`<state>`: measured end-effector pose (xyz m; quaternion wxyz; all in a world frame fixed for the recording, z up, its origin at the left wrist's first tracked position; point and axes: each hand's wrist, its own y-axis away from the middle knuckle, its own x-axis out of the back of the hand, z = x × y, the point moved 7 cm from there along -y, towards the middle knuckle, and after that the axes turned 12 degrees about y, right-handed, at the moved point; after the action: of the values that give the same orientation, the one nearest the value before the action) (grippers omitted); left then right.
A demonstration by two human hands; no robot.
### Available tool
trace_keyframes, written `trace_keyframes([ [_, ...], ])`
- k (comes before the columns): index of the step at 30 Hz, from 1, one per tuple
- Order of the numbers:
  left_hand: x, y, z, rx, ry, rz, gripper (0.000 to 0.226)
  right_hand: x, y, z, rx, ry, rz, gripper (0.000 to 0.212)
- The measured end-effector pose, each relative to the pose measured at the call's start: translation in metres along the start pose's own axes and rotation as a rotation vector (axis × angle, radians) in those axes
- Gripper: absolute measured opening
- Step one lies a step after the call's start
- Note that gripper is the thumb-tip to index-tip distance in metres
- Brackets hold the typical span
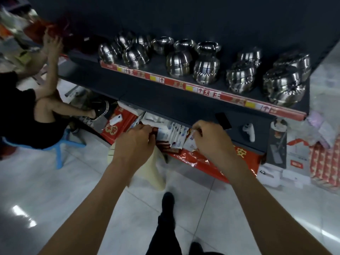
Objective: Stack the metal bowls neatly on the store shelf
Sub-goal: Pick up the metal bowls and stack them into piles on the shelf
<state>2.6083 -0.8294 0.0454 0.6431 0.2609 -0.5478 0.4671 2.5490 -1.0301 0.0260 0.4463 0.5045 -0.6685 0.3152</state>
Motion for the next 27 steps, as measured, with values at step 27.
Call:
trace_keyframes([
  [27,0.006,-0.427,0.017,-0.3,-0.04,0.01,0.024,0.1,-0.356,-0.016,-0.117,-0.025,0.197,0.027],
])
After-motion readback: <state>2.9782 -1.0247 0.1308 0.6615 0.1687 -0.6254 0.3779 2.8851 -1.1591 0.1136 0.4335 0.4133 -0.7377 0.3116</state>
